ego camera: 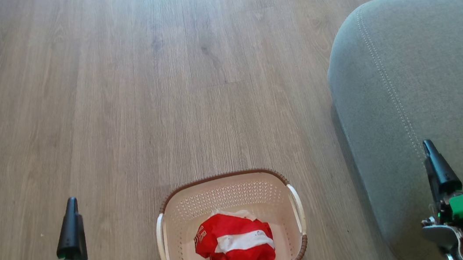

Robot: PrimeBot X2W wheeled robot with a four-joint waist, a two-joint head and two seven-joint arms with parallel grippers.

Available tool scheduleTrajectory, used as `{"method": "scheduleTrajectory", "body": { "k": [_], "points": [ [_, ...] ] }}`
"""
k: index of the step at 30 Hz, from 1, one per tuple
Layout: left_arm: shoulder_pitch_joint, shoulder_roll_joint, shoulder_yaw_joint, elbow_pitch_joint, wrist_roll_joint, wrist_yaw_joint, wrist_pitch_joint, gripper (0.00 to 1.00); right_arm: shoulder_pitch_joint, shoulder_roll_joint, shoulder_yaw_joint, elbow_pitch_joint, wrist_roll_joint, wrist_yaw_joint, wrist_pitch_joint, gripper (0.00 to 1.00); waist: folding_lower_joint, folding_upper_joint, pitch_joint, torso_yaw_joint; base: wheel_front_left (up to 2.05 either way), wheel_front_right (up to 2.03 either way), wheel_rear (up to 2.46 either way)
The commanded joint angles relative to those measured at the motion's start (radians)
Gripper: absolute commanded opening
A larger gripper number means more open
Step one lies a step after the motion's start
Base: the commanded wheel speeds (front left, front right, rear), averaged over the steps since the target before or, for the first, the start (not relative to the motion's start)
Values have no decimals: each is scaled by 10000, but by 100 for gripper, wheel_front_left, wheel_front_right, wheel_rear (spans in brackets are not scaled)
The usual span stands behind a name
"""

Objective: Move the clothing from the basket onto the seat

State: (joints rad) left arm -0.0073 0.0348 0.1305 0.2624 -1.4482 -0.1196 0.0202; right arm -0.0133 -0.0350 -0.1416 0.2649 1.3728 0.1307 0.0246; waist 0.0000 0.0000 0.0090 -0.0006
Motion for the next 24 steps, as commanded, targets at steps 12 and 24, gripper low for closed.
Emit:
{"method": "scheduleTrajectory", "body": {
  "k": [12, 24],
  "points": [
    [-893, 77, 637, -1301, 1610, -37, -414, 100, -787, -90, 268, -1328, -2364, 0, -440, 100, 0, 0, 70, 29, 0, 0, 0],
    [-1037, 87, 661, -2469, 3267, 374, -736, 100, -937, -98, 599, -1965, -4290, 0, -763, 100, 0, 0, 157, 101, 0, 0, 0]
  ]
}}
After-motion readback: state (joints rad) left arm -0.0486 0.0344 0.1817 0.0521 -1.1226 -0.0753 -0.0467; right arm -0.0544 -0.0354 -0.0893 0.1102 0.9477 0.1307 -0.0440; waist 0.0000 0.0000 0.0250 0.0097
